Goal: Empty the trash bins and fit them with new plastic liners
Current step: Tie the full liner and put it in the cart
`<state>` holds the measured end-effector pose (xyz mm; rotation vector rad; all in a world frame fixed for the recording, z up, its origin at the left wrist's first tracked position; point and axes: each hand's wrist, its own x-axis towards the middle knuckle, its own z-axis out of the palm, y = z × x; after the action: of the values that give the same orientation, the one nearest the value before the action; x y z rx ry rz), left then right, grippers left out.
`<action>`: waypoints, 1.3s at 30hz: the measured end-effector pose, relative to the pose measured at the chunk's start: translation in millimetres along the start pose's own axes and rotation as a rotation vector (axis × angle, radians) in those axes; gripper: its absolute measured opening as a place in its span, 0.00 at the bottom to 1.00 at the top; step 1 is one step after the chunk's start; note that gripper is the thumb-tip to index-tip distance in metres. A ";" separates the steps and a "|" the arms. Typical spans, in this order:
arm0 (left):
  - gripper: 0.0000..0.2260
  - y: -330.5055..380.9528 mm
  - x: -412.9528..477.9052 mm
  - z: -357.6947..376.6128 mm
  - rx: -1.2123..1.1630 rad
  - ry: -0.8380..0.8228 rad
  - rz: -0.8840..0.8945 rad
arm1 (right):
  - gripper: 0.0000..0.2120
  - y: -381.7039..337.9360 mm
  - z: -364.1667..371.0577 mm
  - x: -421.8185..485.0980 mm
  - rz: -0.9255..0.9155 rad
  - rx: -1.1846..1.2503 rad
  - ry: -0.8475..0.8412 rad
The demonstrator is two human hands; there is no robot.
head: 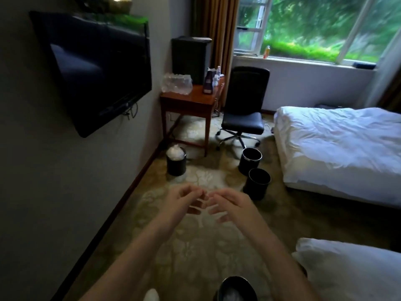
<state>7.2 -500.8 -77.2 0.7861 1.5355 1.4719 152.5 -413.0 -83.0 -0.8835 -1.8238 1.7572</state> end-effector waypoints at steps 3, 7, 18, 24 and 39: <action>0.08 1.0 48.4 -13.9 -0.030 -0.024 -0.025 | 0.07 0.5 -1.7 45.6 0.012 -0.010 0.084; 0.06 4.6 116.9 -59.4 -0.071 -0.049 -0.084 | 0.06 -4.8 24.6 118.3 0.042 -0.033 0.117; 0.07 18.3 249.9 -175.0 -0.103 0.005 -0.088 | 0.06 -24.5 87.2 286.7 0.008 -0.076 -0.007; 0.08 16.0 315.8 -192.9 -0.101 0.056 -0.131 | 0.08 -23.3 76.6 360.3 0.068 0.005 -0.017; 0.06 31.1 592.9 -144.4 -0.113 0.158 -0.153 | 0.09 -22.9 -43.8 610.9 0.112 0.038 -0.038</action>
<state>-388.2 -39.5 -142.6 0.4843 1.5767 1.5204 -241.4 54.9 -122.5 -0.9604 -1.7891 1.8831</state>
